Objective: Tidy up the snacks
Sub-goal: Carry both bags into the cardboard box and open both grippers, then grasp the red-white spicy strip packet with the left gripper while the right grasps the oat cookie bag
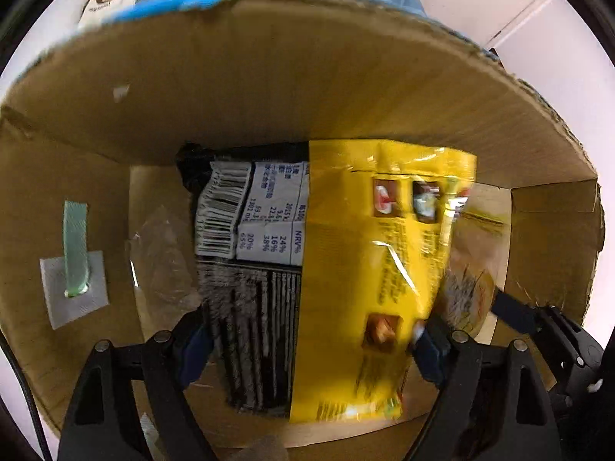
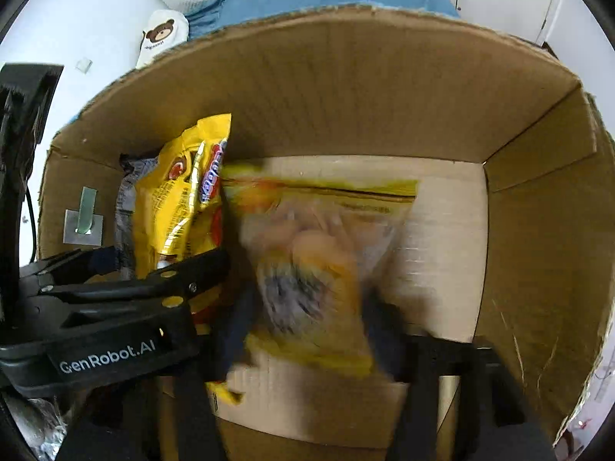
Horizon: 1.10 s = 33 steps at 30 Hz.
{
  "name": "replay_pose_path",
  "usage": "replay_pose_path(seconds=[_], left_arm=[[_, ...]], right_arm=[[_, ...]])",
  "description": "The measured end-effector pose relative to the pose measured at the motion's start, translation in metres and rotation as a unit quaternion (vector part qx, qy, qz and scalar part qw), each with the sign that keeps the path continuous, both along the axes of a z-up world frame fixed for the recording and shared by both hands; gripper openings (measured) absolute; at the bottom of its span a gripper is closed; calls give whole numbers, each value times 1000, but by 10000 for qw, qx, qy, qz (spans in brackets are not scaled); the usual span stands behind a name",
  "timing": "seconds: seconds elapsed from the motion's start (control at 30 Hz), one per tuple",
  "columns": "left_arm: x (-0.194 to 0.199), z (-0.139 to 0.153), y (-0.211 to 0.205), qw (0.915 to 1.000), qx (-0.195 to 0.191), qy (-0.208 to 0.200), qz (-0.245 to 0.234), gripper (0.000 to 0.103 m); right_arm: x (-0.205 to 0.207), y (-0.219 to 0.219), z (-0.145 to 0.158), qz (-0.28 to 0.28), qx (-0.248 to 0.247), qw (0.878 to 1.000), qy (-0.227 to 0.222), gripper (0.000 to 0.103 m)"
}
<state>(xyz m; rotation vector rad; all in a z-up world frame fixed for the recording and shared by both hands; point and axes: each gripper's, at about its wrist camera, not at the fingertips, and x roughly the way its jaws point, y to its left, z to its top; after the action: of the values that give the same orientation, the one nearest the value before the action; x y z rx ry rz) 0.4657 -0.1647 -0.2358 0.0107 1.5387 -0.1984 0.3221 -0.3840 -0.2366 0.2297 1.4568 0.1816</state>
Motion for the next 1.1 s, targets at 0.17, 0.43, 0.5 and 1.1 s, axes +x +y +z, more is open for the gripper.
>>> replay_pose_path(seconds=[0.17,0.43,0.5,1.1], left_arm=[[-8,14,7,9996,-194,-201,76,95],[-59,77,19,9934,-212,-1121,110,95],[-74,91,20,9911,-188,-1312,92,95],[-184,192,40,9701,-241,-2405,244,95]], right_arm=[[-4,-8,0,-22,-18,10000,1,92],[-56,-25,50,-42,-116,9990,-438,92],[-71,-24,66,-12,-202,9979,-620,92],[-163,-23,181,-355,-126,9840,-1740,92]])
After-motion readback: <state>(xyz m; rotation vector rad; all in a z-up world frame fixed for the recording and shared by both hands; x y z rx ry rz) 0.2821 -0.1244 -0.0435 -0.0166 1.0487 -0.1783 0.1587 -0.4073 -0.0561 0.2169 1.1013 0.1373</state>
